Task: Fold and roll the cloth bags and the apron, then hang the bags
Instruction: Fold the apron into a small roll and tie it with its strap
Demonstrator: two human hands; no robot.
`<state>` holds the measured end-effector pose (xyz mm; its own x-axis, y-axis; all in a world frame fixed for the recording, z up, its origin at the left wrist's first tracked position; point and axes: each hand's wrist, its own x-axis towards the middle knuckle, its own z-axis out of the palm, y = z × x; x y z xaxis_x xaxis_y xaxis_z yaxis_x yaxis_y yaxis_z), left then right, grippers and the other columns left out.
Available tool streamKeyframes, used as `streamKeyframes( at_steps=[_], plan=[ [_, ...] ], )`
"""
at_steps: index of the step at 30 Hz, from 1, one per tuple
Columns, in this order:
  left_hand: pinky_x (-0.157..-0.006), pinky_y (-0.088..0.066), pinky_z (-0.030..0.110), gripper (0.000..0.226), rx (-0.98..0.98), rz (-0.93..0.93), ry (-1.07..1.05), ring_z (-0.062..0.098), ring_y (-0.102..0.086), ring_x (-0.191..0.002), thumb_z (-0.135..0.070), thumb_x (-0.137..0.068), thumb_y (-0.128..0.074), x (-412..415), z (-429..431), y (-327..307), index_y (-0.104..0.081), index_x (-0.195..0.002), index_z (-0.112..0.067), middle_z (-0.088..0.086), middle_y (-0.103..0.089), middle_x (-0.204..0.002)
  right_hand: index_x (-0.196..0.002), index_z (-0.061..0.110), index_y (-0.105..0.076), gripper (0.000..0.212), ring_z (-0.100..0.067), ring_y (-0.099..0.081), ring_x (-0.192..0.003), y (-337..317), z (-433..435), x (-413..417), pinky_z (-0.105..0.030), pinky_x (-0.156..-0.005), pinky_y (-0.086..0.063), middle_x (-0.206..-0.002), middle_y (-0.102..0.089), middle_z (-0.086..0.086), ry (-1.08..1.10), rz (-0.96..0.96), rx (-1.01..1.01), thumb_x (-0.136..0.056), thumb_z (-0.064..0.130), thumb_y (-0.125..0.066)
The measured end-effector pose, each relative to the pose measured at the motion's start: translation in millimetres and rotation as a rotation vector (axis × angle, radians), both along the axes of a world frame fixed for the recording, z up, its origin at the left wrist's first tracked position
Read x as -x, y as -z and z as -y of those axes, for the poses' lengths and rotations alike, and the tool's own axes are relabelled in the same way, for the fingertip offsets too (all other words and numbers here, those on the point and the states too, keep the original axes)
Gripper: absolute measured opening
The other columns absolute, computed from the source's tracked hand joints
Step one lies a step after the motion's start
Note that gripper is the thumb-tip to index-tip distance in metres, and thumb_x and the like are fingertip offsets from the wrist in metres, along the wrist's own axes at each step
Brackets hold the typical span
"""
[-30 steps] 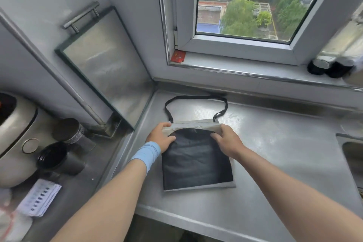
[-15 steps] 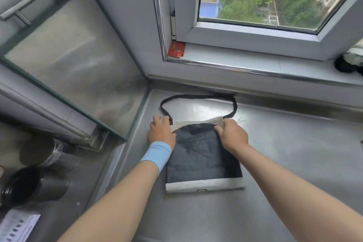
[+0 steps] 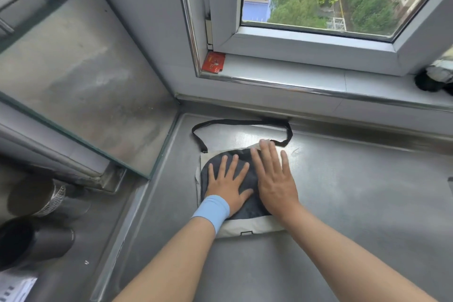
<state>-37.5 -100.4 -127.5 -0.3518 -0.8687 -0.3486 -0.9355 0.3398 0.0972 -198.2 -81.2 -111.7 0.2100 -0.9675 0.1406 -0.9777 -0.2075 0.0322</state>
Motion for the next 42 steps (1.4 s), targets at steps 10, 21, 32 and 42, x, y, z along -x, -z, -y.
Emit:
streamKeyframes(
  at_steps=[10,21,32,42],
  plan=[
    [-0.117,0.016,0.049,0.072,0.098,0.109,0.035,0.023,0.025,-0.145,-0.067,-0.09,-0.006,-45,-18,4,0.018,-0.149,-0.034,0.001,0.027,-0.158,-0.156,0.027,0.007,0.076,-0.026,0.017,-0.15,20,-8,22,-0.046,-0.122,0.005,-0.162,0.018,-0.007,0.002,-0.012,-0.364,-0.091,0.067,-0.002],
    [-0.104,-0.033,0.036,0.077,0.053,-0.097,0.163,0.021,-0.034,-0.122,-0.075,-0.066,-0.047,-40,-64,-40,-0.045,-0.127,-0.029,-0.005,-0.038,-0.13,-0.137,0.022,-0.048,0.074,-0.027,-0.045,-0.122,-18,-65,23,-0.04,-0.096,-0.041,-0.139,-0.043,-0.005,-0.355,0.092,-0.345,-0.076,0.062,-0.05],
    [-0.113,-0.031,0.036,0.039,-0.279,-0.019,0.093,0.019,-0.028,-0.144,-0.036,-0.098,-0.04,-41,-85,-77,-0.058,-0.13,-0.026,-0.009,-0.026,-0.158,-0.125,0.019,-0.054,0.036,-0.025,-0.051,-0.127,-42,-81,32,-0.035,-0.09,-0.047,-0.14,-0.051,-0.004,-0.26,-0.064,-0.509,-0.09,0.015,-0.045],
    [-0.055,-0.039,0.023,0.009,-0.428,-0.058,-0.07,0.018,-0.052,-0.061,-0.027,-0.079,-0.056,-52,-63,-97,-0.064,-0.079,-0.021,-0.002,-0.057,-0.067,-0.068,0.015,-0.057,0.024,-0.02,-0.06,-0.075,-72,-56,62,-0.028,-0.06,-0.045,-0.079,-0.068,0.0,-0.051,0.248,-0.664,-0.071,0.035,-0.045]
  ],
)
